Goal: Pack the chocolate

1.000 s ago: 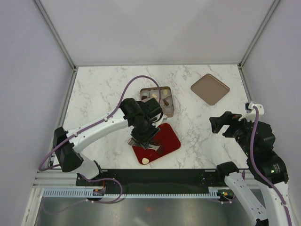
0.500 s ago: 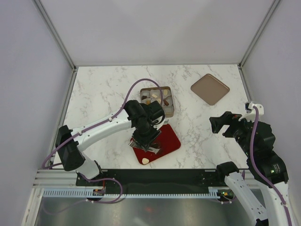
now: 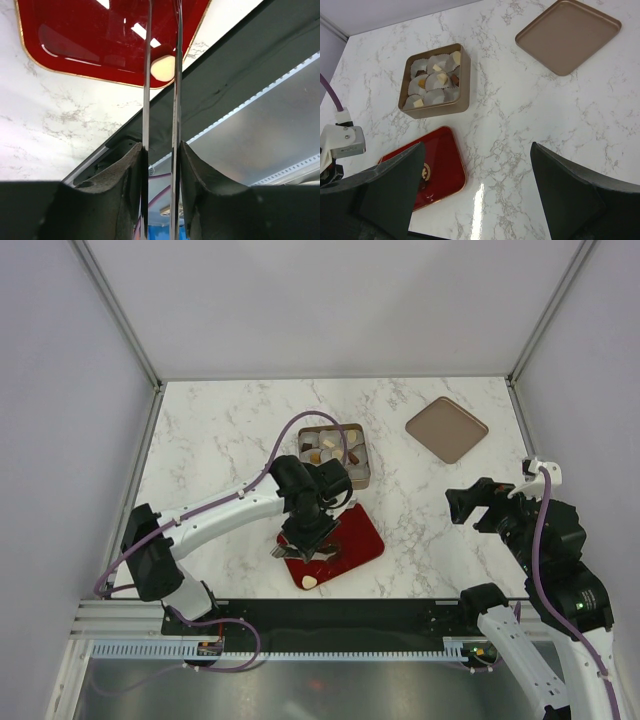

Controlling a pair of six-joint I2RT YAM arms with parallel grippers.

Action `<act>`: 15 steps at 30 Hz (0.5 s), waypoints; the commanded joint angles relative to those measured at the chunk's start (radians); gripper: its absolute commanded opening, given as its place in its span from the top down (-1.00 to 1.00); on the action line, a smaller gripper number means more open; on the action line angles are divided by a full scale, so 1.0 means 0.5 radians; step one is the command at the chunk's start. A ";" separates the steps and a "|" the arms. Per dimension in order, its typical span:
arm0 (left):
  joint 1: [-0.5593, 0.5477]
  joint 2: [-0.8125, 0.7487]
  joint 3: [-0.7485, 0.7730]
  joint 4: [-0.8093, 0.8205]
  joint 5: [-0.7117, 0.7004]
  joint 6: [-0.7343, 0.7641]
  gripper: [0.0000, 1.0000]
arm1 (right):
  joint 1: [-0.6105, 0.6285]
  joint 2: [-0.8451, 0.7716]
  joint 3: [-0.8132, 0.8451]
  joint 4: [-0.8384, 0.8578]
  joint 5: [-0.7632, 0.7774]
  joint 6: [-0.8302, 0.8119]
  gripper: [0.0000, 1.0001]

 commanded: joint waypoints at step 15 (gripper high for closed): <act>0.146 0.126 0.825 -0.128 -0.637 -0.027 0.49 | 0.000 0.019 -0.020 0.054 0.012 0.008 -0.89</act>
